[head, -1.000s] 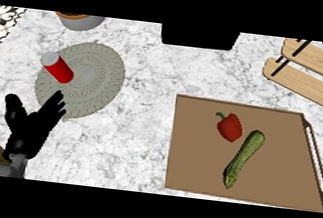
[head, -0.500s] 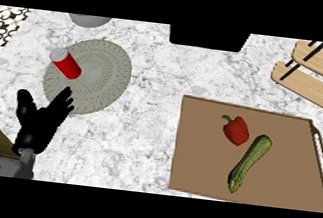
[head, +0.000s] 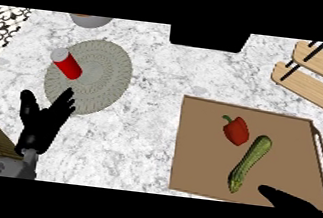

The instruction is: Pick the squash from the tray and place it in the tiered shelf

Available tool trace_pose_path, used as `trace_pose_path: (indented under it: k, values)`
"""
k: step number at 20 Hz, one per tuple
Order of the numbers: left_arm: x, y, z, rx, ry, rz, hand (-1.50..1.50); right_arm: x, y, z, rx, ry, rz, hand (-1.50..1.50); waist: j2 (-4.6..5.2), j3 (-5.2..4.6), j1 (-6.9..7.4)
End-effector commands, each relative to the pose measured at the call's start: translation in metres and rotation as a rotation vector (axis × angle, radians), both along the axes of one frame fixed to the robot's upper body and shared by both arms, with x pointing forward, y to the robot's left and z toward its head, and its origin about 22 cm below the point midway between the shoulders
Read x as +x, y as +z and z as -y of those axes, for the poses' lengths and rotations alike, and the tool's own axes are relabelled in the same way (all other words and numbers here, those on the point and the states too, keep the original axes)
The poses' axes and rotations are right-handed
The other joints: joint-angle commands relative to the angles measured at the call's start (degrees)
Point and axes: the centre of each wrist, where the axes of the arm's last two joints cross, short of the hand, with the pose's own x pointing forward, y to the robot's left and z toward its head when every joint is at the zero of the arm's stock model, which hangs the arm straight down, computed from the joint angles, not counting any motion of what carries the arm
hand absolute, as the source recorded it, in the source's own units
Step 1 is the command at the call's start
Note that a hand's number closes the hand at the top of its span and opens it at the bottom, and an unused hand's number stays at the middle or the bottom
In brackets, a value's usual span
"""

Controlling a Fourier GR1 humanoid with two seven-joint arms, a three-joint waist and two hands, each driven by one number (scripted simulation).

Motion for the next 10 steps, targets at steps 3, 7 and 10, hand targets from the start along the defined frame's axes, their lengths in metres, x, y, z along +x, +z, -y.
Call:
trace_pose_path:
  k: [3, 7, 10]
  values:
    - [0.0, 0.003, -0.004, -0.01, 0.018, -0.011, 0.0, 0.024, 0.006, -0.029, 0.023, -0.052, -0.19, -1.5, -0.41, 0.06, -0.82]
    - [-0.001, -0.007, 0.003, 0.017, 0.007, 0.001, 0.0, 0.036, -0.008, -0.034, 0.032, -0.097, -0.254, -1.5, -0.28, 0.0, -1.23]
    - [-0.012, -0.001, -0.004, -0.009, 0.015, -0.009, 0.0, 0.05, -0.019, -0.043, 0.001, -0.134, -0.265, -1.5, -0.4, 0.04, -0.57]
